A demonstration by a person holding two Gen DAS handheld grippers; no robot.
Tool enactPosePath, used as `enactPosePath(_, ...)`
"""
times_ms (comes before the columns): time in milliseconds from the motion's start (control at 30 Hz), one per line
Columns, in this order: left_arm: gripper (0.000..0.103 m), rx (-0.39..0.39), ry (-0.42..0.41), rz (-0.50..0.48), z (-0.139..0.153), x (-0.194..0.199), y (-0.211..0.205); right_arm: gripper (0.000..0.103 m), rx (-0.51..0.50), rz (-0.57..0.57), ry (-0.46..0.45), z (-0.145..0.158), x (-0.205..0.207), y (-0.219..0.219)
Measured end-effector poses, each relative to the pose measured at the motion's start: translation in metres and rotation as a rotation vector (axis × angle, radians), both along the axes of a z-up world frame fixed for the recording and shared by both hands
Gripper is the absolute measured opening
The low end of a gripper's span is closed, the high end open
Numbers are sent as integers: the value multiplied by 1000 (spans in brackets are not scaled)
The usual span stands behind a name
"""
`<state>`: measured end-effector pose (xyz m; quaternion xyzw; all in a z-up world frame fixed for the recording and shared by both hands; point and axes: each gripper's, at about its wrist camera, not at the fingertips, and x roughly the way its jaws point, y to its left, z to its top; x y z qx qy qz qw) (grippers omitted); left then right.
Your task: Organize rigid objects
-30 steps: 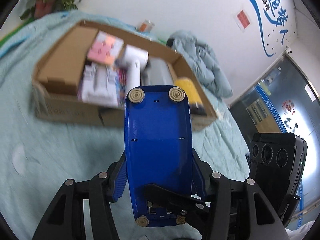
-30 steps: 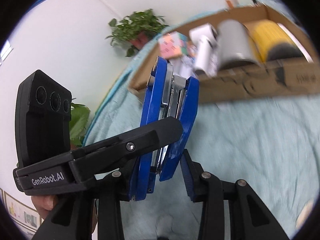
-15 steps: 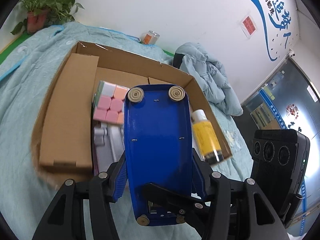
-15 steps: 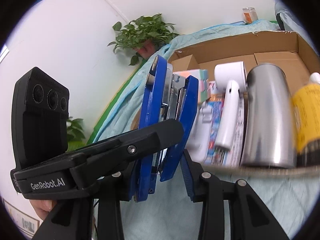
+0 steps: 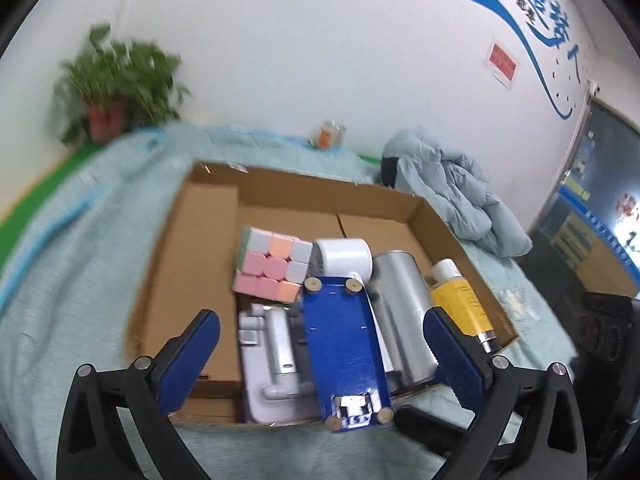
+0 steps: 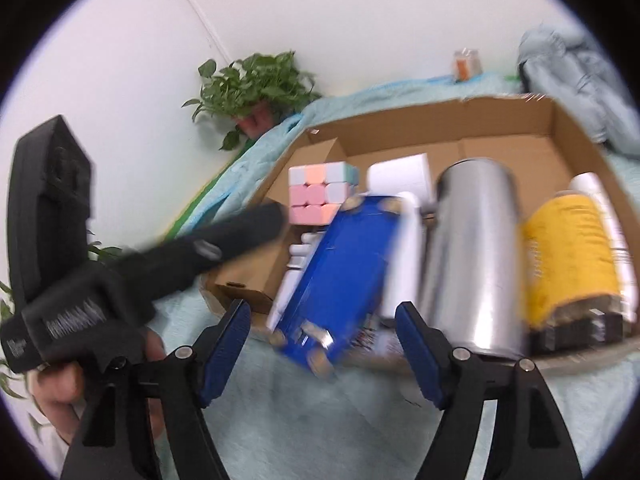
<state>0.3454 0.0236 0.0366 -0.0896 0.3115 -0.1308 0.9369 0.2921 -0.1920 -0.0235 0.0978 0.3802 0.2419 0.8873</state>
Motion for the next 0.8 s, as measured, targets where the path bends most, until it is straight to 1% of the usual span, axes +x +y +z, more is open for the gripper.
enactPosePath(100, 102, 71, -39, 31, 0, -21, -7, 75, -36, -30, -40, 3, -13, -9)
enactPosePath(133, 102, 83, -47, 43, -1, -28, -7, 75, -45, -32, -48, 2, -17, -12)
enactPosePath(300, 102, 69, -40, 60, -12, -56, -6, 75, -62, -16, -19, -10, -28, -18)
enactPosePath(400, 102, 97, -64, 66, -18, -80, -6, 75, -73, -25, -21, -13, -36, -25)
enactPosePath(467, 102, 140, -96, 79, -21, -98, -10, 75, -104, -35, -39, -15, -43, -28)
enactPosePath(533, 102, 165, -116, 100, -22, -112, -14, 75, -131, -37, -43, -17, -49, -30)
enactPosePath(667, 102, 149, -108, 132, -27, -132, -19, 75, -139, -40, -43, -22, -59, -35)
enactPosePath(700, 95, 136, -105, 129, -28, -134, -19, 70, -145, -48, -50, -22, -62, -37)
enactPosePath(733, 67, 123, -107, 124, -28, -136, -19, 61, -157, -60, -64, -21, -66, -39)
enactPosePath(767, 49, 112, -103, 109, -29, -138, -20, 35, -183, -77, -75, -20, -69, -40)
enactPosePath(800, 24, 118, -78, 84, -31, -138, -25, 25, -204, -91, -82, -19, -72, -41)
